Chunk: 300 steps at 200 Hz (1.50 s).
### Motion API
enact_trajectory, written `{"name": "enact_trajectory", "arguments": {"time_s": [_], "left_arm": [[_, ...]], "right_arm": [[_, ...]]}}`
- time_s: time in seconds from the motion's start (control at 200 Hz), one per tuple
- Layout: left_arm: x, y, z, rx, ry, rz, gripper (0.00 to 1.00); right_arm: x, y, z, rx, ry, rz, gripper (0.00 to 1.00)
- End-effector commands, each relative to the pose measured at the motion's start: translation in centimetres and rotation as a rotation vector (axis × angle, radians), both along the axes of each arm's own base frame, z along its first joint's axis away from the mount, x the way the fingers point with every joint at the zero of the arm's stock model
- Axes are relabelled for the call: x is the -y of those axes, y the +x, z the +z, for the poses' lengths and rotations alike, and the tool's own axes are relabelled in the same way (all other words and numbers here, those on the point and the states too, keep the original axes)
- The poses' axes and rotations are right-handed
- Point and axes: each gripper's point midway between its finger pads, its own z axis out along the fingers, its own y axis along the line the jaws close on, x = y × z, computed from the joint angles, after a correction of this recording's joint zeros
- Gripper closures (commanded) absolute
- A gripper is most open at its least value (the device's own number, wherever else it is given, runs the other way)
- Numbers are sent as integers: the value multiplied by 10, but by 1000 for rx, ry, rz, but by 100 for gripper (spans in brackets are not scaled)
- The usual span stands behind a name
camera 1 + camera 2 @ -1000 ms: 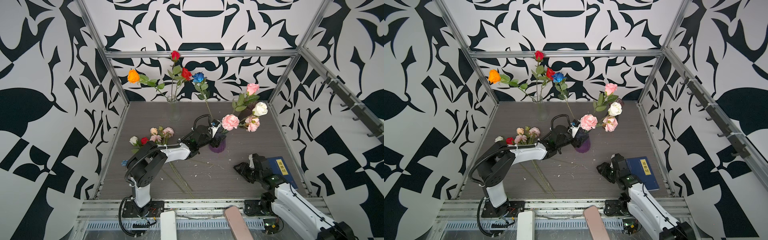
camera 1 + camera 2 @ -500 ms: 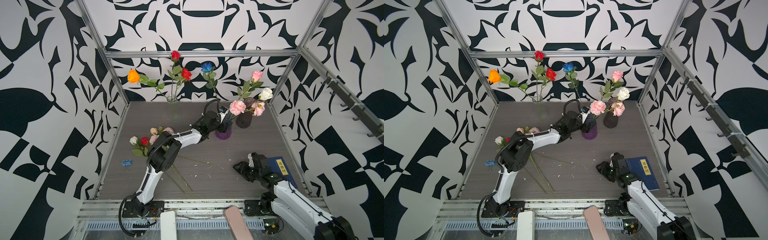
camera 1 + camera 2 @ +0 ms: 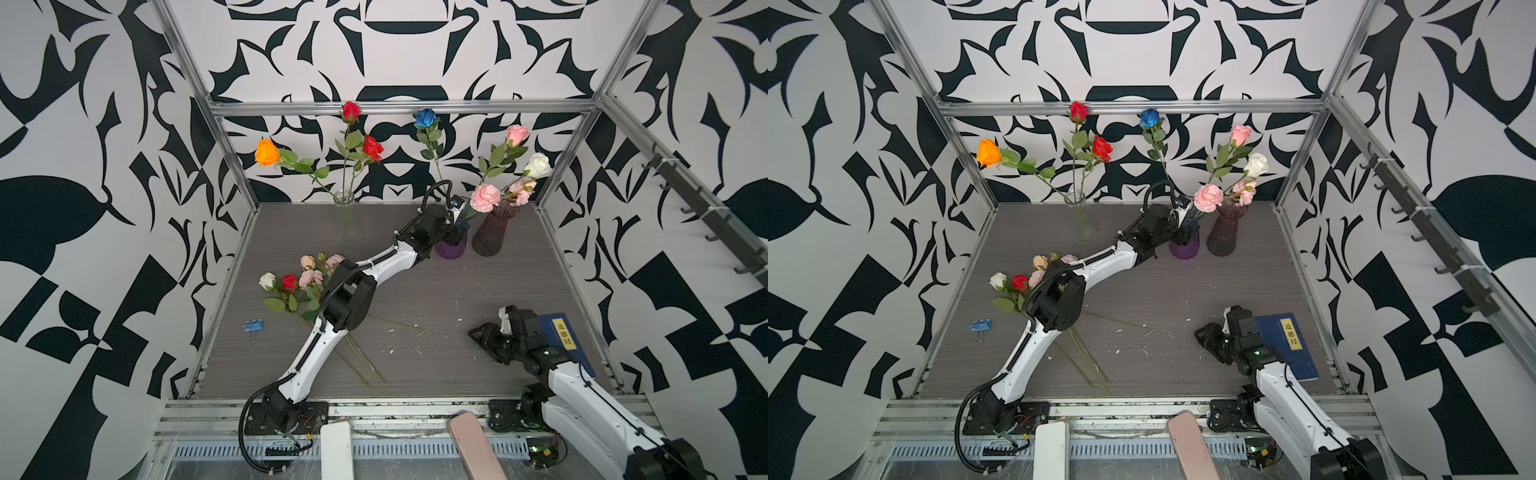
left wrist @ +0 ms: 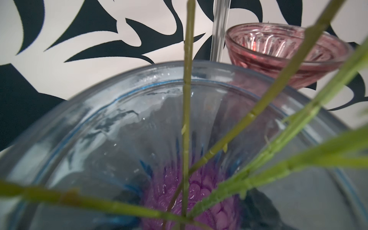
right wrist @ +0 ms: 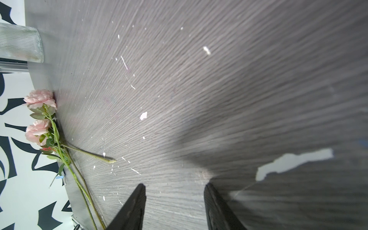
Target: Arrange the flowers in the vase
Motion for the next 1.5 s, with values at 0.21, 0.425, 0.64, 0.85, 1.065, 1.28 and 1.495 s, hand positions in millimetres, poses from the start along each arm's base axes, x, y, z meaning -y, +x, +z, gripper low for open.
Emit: {"name": "enact_trajectory", "arguments": {"time_s": [0.21,0.425,0.64,0.85,1.065,1.28,1.495], "left_arm": [[-1,19,4,0,-27,24,28],[-5,21,0,0,-15,35,26],[-8,20,0,-4,-31,46,4],[-13,13,12,8,-60,49,1],[-22,-5,35,40,-97,46,1],[-25,-25,74,85,-124,22,1],[-31,-36,99,102,-140,6,1]], "right_arm": [[0,0,3,6,13,19,48],[0,-1,4,9,18,15,49],[1,-1,4,8,20,13,48],[2,-2,4,8,20,7,48],[2,-2,5,8,19,4,48],[4,-3,5,3,14,-6,48],[6,-7,2,-10,13,-20,48]]}}
